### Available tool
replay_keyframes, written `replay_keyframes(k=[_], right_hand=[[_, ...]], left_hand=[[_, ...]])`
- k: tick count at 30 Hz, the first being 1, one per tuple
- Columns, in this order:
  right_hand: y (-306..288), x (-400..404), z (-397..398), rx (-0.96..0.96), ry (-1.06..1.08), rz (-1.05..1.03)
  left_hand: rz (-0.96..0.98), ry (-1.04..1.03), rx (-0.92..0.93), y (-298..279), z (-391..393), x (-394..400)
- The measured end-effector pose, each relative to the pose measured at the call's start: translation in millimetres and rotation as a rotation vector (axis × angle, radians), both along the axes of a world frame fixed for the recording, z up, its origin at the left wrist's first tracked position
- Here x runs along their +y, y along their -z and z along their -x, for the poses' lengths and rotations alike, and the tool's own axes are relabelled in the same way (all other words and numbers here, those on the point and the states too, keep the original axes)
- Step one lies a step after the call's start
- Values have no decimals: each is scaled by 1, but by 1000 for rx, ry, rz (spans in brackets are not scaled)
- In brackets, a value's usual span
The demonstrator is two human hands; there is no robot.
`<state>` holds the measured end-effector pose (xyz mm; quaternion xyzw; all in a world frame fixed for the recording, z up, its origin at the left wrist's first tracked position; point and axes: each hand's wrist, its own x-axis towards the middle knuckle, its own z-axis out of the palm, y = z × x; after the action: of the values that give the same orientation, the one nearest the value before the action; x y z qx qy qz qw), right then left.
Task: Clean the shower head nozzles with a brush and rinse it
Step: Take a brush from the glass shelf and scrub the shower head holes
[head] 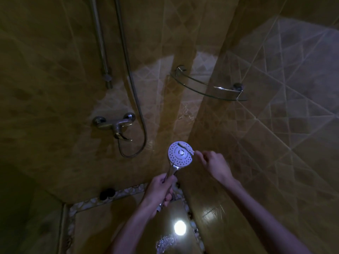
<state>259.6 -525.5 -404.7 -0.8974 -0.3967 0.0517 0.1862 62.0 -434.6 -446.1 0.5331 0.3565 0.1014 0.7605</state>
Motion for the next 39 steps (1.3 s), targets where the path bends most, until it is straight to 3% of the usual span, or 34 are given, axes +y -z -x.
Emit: replay_keyframes(k=[4,7,10,15,20,23,28,30,33,39], right_hand=[[22,-11,13,-133,-103,45],[16,-5,-7,-31,-93,15],[8,5,-24,135,-38,-152],[26,-2,-11,35,-123,40],[9,15,-32,122,-69,16],[4,22,-30,14,-49,7],[14,12,-3,-153,-223,103],[9,16,-16,-97,-171,48],[0,26,-42,133,-14,-124],[21,14,-17,-176,-194,24]], left_hand=[[-6,-9,15,5,-7,-2],[-14,-1,27,7,-9,-4],[-20,14,35,6,-13,-4],[-48,18,66,3,-19,-3],[-65,-4,45,-2,-19,-6],[-66,-26,32,-6,-19,-3],[-52,-40,19,-6,-15,5],[-70,-17,20,-6,-15,7],[-89,6,7,-9,-18,9],[-58,12,-7,-9,-20,16]])
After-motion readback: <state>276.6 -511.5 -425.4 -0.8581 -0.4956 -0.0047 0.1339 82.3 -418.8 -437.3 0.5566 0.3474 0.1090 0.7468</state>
